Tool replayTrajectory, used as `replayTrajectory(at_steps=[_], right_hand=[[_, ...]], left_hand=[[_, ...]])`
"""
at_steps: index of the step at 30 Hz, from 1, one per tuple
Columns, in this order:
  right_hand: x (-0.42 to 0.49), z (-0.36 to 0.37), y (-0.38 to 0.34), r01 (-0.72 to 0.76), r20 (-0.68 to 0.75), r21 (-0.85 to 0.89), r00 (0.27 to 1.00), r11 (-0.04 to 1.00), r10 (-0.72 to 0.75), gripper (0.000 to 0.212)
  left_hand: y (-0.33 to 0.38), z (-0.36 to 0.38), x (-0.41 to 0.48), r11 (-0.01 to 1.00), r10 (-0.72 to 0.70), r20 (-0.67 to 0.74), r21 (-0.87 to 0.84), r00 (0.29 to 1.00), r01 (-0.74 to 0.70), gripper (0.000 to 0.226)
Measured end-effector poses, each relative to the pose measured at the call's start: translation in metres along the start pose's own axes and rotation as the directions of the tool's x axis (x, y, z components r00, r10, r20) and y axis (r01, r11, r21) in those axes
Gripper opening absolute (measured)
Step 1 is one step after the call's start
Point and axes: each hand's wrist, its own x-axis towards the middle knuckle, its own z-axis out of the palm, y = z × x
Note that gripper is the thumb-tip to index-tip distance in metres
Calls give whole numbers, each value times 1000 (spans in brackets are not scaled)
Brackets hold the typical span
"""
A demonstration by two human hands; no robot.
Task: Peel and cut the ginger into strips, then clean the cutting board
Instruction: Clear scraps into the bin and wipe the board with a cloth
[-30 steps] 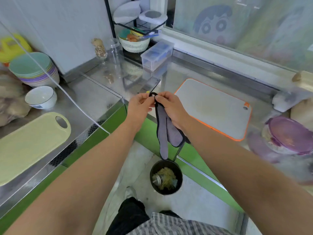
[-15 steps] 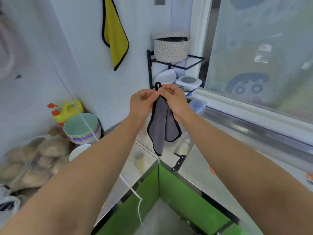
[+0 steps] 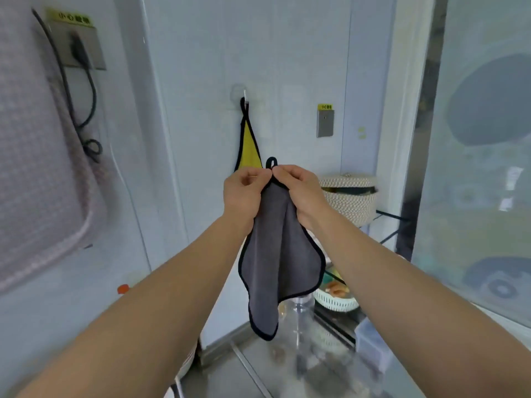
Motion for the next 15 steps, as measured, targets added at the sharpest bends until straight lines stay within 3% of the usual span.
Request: replayTrajectory(at_steps=[15], right_hand=[[195,42,-62,66,107,7,992,998,-67,20]], left_hand=[[60,34,181,999,12,-325,-41,946,-26,8]])
